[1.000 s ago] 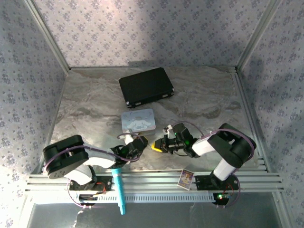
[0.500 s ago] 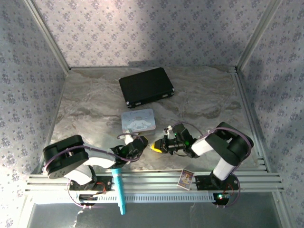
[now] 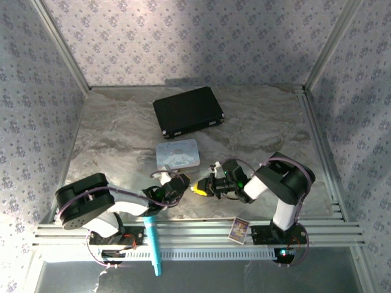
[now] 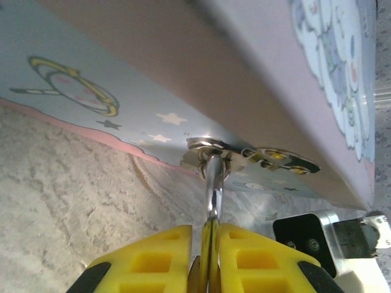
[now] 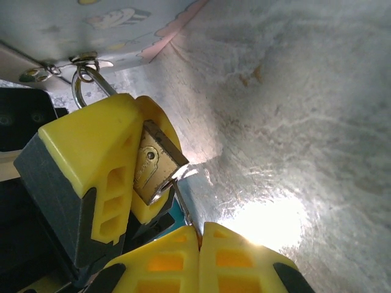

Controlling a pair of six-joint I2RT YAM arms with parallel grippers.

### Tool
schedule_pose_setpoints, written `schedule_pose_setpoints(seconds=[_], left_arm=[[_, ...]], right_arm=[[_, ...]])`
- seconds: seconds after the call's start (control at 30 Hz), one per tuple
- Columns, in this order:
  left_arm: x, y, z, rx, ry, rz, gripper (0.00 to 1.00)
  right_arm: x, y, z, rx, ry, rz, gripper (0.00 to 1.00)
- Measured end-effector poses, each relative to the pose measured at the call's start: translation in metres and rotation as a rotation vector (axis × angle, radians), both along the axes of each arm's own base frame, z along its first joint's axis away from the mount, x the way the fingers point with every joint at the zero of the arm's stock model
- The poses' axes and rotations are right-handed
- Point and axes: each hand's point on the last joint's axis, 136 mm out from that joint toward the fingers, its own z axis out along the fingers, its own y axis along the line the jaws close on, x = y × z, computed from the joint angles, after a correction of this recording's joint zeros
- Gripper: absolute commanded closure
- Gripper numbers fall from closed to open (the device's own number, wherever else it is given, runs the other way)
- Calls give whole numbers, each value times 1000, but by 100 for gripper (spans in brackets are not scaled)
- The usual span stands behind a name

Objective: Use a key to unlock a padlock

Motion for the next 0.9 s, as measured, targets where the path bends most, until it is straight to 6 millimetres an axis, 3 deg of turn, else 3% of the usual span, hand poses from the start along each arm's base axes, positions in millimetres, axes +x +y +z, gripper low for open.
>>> schedule_pose_setpoints(seconds=[0.9], left_arm=[[8,-1,6,-58,-22,21,100]], right_arm=[[12,-4,9,48,10,-40,100]])
